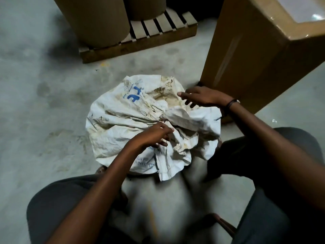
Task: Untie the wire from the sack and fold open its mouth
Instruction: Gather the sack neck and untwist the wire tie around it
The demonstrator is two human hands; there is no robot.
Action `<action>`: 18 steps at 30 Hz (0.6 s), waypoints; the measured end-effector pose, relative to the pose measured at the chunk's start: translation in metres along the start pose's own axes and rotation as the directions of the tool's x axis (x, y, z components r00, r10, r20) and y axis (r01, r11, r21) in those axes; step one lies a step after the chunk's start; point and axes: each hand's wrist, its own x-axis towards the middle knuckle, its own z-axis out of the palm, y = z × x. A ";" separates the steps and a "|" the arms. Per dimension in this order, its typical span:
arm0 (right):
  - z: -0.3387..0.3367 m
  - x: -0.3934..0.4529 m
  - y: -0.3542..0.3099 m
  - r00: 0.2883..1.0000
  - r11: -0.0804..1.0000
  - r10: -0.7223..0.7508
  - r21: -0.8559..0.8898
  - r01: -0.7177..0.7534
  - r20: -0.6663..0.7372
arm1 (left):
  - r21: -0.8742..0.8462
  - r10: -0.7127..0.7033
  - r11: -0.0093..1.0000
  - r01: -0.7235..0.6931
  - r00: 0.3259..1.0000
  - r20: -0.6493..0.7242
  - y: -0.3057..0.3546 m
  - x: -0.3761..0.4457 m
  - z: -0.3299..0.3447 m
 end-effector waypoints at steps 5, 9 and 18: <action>0.018 0.004 0.026 0.878 0.927 0.281 -0.347 -0.143 0.388 | 0.088 -0.061 0.995 0.041 0.969 0.238 -0.015 0.014 0.027; 0.014 0.000 0.036 0.870 0.960 0.255 -0.217 -0.177 0.422 | -0.042 0.093 0.996 -0.084 0.949 0.302 -0.024 0.018 0.037; -0.018 -0.004 0.010 0.964 0.769 -0.070 0.629 -0.110 0.255 | -0.390 0.478 0.763 -0.514 0.857 -0.194 0.007 -0.015 -0.011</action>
